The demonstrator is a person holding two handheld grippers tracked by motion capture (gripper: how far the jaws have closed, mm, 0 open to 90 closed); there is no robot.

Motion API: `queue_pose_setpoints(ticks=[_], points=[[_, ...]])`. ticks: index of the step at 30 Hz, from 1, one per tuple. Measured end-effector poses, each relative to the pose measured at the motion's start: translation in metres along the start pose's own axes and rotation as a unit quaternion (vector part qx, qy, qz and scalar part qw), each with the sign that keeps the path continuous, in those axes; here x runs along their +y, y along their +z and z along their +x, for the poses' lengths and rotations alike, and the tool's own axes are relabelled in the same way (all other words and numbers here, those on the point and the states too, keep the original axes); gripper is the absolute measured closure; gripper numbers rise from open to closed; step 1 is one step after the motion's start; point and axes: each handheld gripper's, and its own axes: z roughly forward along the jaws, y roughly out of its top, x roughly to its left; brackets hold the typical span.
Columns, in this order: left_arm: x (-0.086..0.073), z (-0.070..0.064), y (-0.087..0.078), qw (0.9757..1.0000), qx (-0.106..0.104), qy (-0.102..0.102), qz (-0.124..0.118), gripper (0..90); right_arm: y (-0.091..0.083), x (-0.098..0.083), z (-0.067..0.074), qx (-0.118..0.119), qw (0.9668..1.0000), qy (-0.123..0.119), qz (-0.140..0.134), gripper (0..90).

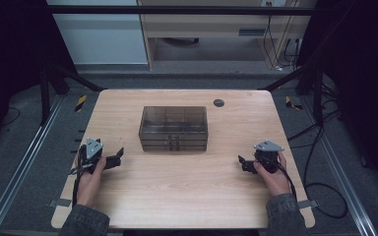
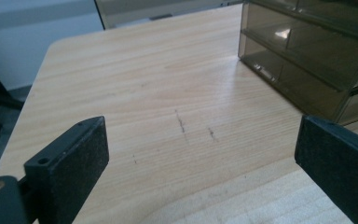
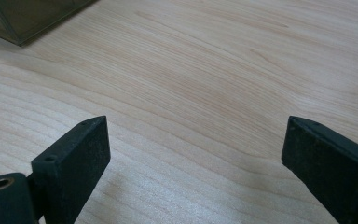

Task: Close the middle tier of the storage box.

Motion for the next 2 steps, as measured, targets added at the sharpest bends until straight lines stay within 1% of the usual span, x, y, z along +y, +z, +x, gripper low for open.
queue_pose_setpoints(ticks=[2], points=[[-0.0001,0.0003,-0.0001,0.9998,-0.003,-0.015,0.013,3.9,0.0006,0.0004,-0.0007,-0.002,1.0,0.004,0.005,8.2]])
